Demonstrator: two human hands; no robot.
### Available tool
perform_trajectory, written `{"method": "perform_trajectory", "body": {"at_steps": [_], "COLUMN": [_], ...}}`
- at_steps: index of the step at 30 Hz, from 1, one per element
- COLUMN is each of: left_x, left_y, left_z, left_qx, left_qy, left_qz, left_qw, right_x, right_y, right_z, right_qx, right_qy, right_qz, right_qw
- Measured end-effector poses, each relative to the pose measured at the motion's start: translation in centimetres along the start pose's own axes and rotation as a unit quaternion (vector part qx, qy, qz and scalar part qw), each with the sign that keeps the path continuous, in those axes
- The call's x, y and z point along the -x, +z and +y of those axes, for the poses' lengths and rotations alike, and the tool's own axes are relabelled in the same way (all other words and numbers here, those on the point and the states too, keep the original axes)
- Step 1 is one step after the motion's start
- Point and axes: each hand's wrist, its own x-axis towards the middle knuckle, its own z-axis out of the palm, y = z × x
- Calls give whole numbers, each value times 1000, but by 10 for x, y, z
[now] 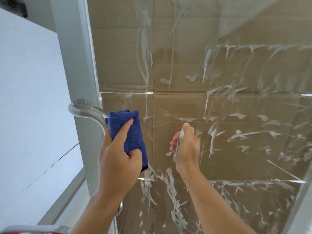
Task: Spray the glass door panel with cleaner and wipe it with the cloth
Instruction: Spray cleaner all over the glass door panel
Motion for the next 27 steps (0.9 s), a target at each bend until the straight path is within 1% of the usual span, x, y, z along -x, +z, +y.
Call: {"method": "perform_trajectory", "body": {"at_steps": [2,4,7,9,13,16,22,27], "left_x": [-3,-5,-7,-9,-9,-8,-3,-1], "left_y": [2,5,9,13,24,32,49,64], "left_z": [2,4,6,7,15,20,31,39], "left_qx": [3,6,7,4,4,5,17,22], "left_qy": [-7,-10,3,6,-1,-13,-21,-16], "left_qz": [-1,-1,2,4,1,-16,-29,-34], "left_qw": [1000,1000,1000,1000,1000,1000,999,999], "right_x": [-3,-6,-12,-15,-19,-21,-29,-36], "right_y": [-2,-6,-14,-19,-29,-37,-58,-73], "right_z": [-3,-5,-5,-7,-13,-16,-26,-38], "right_qx": [-18,-34,-29,-29,-56,-38,-10,-15], "right_qy": [5,7,-3,1,34,52,48,42], "right_qz": [5,30,66,75,29,7,17,14], "right_qw": [1000,999,997,997,997,998,999,999]}}
